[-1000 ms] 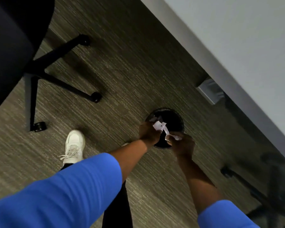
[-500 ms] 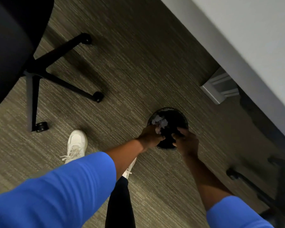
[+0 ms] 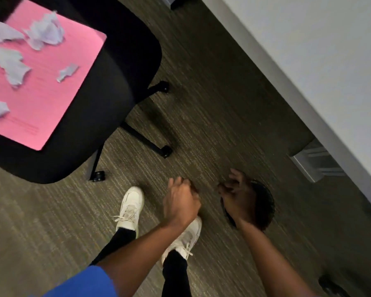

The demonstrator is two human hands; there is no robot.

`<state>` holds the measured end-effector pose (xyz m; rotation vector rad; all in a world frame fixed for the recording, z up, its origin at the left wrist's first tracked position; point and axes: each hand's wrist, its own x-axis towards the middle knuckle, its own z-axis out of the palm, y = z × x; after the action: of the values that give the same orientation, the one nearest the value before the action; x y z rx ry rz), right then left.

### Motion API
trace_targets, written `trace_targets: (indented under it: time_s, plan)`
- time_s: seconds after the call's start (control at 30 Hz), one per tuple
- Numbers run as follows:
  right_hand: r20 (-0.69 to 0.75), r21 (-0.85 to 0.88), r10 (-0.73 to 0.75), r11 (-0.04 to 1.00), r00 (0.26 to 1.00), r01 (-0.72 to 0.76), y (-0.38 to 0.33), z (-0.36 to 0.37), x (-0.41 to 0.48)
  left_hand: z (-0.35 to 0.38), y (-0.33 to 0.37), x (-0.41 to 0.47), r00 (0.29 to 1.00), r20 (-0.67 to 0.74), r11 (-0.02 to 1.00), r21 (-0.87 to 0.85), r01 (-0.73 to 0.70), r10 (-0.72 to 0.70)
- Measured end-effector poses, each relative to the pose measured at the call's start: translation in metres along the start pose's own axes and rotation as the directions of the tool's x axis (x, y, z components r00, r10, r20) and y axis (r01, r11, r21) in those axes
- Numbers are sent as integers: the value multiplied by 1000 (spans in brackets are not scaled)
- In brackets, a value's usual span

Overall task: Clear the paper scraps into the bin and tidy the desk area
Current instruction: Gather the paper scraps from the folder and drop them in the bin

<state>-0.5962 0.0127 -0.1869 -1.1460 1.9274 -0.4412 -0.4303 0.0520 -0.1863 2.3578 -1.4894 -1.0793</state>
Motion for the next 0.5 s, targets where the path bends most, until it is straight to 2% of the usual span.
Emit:
trace_targets:
  time_s: [0.13,0.33,0.5]
  plan:
    - [92,37,-73,997,993,69,-72,25,4,-81,-30,11,956,-245,985,-109,138,-161]
    - [227,3,-164,986,960,168,-183,56,-7,-205,-73,29,815,-543,977,-166,133,-204]
    - [208,-3,-337,938,918,345,-274,97,-19,-298,-107,63,674,-655,940,-221,262,-341]
